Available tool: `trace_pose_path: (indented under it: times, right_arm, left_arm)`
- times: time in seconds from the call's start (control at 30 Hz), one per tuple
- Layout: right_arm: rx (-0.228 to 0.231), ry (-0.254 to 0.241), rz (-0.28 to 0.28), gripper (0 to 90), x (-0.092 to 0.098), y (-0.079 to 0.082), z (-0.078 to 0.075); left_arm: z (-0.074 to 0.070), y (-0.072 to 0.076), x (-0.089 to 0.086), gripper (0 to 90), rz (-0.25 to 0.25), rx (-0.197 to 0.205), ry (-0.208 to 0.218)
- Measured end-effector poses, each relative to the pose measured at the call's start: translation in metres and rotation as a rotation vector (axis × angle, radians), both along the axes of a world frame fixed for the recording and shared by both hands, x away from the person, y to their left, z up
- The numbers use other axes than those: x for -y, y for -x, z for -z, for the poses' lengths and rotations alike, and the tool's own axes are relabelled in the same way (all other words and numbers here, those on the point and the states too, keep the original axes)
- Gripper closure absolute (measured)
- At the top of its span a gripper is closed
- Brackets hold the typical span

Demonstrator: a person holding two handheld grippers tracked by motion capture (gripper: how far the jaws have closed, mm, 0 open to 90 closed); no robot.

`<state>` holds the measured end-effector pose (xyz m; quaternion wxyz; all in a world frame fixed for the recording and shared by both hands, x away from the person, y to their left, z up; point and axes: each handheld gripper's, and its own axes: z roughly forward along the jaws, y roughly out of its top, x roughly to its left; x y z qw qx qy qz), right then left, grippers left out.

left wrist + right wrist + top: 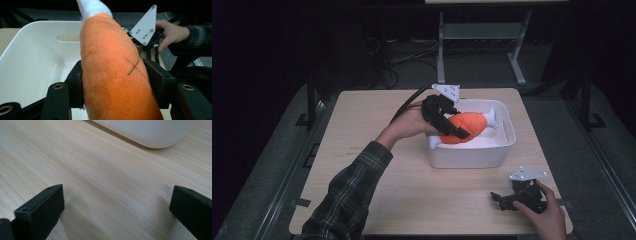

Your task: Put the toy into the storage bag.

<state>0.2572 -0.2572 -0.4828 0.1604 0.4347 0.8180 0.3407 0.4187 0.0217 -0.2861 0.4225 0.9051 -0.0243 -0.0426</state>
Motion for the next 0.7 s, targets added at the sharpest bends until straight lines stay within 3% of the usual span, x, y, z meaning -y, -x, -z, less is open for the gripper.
trace_pose_path:
  times: [0.2, 0.7]
  right_arm:
    - [0.0, 0.0, 0.0, 0.0, 0.0, 0.0, 0.0]
    - [0.0, -0.001, 0.0, 0.0, 0.0, 0.0, 0.0]
  left_arm:
    - [0.006, -0.008, 0.01, 40.4, 0.007, -0.017, 0.014]
    - [0.026, -0.021, 0.022, 39.4, 0.038, -0.04, -0.02]
